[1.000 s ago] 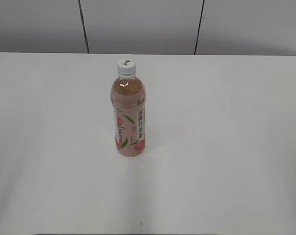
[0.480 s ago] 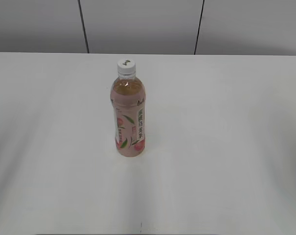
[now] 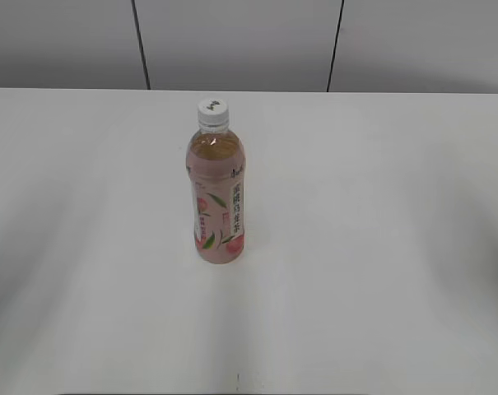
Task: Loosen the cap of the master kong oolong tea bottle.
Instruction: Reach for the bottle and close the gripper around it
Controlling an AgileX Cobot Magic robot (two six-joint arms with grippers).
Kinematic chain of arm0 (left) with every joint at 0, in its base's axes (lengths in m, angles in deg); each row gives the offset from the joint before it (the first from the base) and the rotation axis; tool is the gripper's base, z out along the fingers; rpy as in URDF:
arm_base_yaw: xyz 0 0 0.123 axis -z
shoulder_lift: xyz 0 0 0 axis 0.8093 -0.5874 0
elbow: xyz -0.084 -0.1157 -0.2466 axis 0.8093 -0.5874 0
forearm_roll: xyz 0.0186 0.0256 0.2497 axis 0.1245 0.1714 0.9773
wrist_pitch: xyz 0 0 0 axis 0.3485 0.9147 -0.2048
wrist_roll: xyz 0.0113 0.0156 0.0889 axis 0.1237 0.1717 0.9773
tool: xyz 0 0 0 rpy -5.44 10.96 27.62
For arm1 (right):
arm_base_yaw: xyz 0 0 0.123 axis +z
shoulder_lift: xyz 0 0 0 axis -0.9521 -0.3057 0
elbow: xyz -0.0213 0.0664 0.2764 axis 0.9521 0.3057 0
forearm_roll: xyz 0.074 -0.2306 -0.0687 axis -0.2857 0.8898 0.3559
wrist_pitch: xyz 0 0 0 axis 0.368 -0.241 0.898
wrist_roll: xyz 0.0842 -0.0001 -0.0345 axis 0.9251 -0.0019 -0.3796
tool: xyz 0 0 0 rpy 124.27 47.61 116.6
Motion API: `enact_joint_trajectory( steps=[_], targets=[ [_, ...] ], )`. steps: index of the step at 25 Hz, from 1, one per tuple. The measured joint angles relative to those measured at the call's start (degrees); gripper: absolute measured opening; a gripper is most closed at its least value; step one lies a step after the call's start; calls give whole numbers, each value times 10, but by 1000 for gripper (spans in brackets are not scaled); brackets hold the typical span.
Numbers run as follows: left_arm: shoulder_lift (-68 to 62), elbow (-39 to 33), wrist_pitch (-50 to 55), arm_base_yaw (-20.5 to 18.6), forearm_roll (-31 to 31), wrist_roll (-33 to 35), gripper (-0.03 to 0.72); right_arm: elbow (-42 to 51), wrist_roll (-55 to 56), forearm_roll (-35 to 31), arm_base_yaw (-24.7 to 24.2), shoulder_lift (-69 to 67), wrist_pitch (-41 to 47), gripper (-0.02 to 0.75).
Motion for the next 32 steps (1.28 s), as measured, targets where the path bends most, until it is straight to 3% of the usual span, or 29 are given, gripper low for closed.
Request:
enact_joint_trajectory(
  steps=[5,32],
  targets=[
    [-27,0,-1,24,9,0,330,0,-11,-4,0,-5,0,494],
    [-29,0,-12,24,14,-1,330,0,-11,-24,0,-5,-8,494]
  ],
)
